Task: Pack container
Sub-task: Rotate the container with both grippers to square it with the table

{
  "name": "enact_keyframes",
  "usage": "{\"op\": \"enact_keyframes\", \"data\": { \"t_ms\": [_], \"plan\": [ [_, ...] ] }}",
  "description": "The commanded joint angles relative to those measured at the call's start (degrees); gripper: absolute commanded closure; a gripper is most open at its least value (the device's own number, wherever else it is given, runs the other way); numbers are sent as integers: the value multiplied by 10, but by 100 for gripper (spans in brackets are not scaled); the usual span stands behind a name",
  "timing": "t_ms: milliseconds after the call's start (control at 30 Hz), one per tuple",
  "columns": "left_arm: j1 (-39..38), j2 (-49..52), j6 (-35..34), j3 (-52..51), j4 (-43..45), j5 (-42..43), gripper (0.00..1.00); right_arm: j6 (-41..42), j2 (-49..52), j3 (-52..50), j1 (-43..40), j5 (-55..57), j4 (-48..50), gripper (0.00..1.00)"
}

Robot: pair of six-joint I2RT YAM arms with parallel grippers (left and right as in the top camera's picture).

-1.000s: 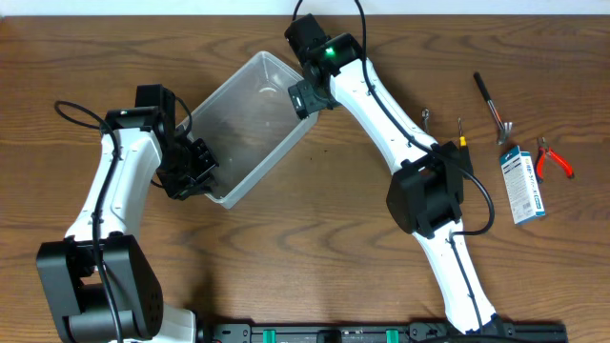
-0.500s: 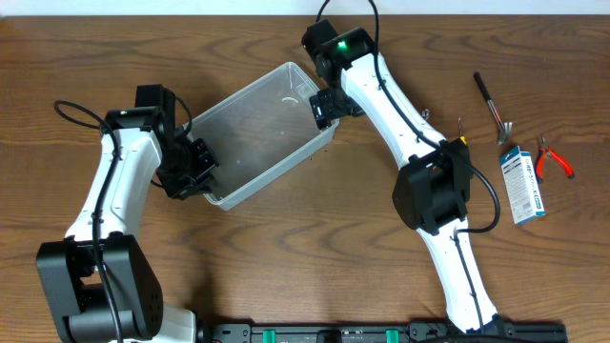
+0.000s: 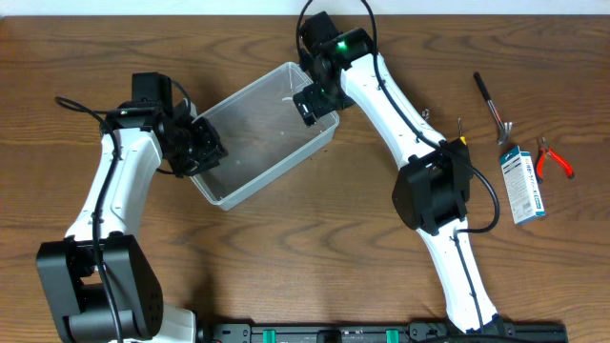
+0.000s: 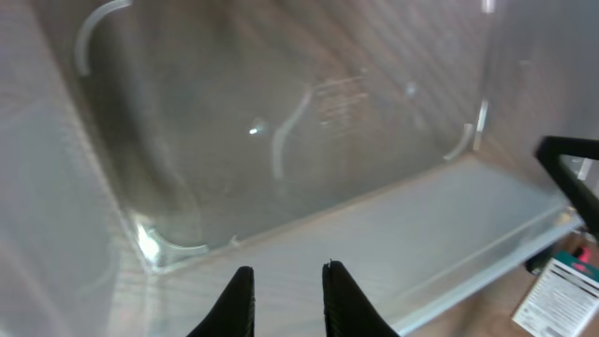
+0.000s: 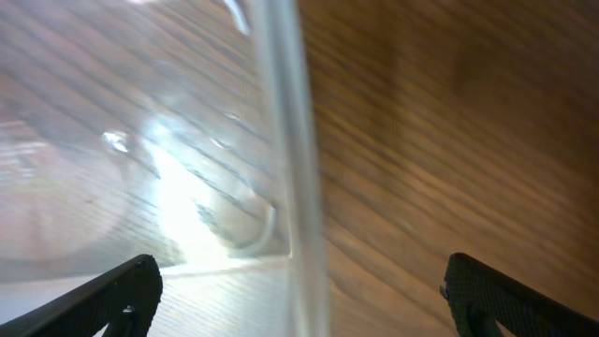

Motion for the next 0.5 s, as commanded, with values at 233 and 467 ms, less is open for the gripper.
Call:
{"op": "enact_keyframes", "data": {
  "t_ms": [233,467],
  "plan": [
    [0,-11,24,21,24,27,73,-50,-7,3,3,-36,28,20],
    [0,-20,24,21,22,27,72,-50,-7,3,3,-33,38,54]
  ]
}}
